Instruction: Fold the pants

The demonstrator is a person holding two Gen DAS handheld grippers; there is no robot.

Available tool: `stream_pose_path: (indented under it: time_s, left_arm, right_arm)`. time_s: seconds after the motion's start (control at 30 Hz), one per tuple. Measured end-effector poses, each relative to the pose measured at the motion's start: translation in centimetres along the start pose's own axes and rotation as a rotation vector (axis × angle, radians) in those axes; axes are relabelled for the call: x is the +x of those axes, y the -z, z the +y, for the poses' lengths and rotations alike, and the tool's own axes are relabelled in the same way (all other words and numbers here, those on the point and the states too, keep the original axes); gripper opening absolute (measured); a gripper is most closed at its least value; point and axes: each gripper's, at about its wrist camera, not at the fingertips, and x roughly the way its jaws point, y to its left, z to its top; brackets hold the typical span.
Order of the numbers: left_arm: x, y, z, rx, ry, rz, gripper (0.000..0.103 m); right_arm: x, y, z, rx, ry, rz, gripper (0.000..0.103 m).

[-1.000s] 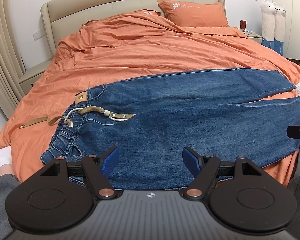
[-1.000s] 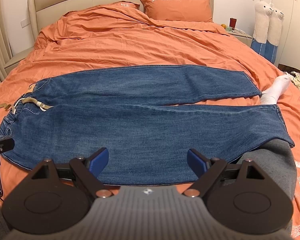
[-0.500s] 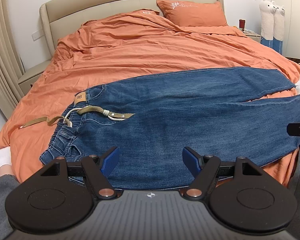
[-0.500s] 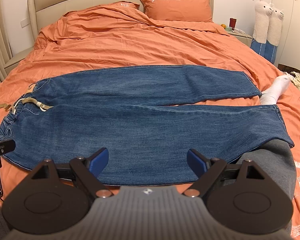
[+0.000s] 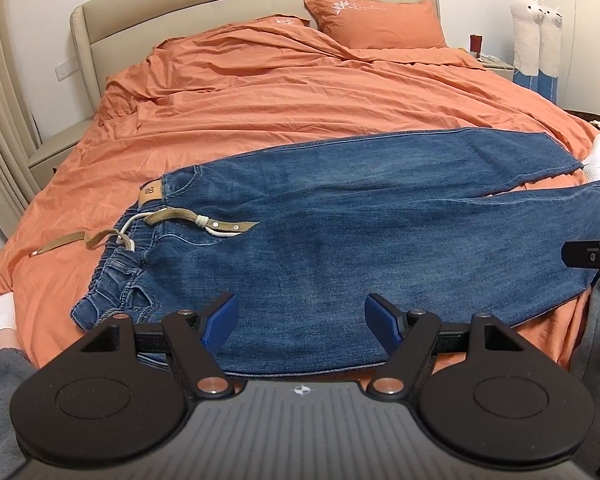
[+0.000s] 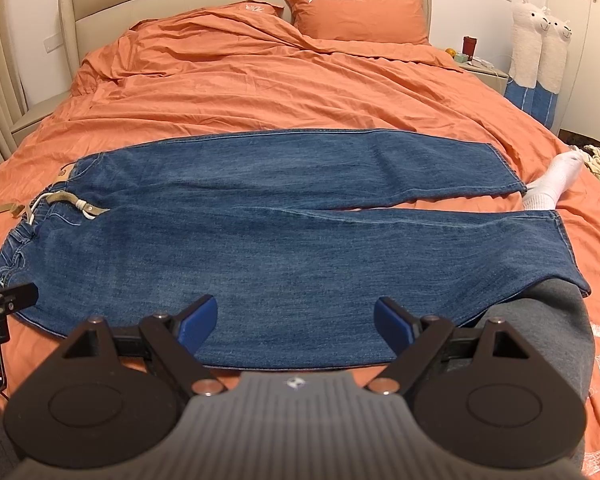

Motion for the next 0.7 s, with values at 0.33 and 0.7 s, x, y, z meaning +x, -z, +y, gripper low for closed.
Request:
stream_pose_path:
  time_s: [0.33,0.7]
  left_arm:
    - [0.2,0.0,-0.2,0.025,0.014,0.003,0.084]
    - [1.0,0.4,1.8,0.451,0.14,-0.051,0.075]
  right_arm:
    - [0.2,-0.1,0.6,-0.023,-0.028,0.005,0.082]
    - [-0.1,-1.1,-0.6,-0.358,-0.129,-0.126,0.082]
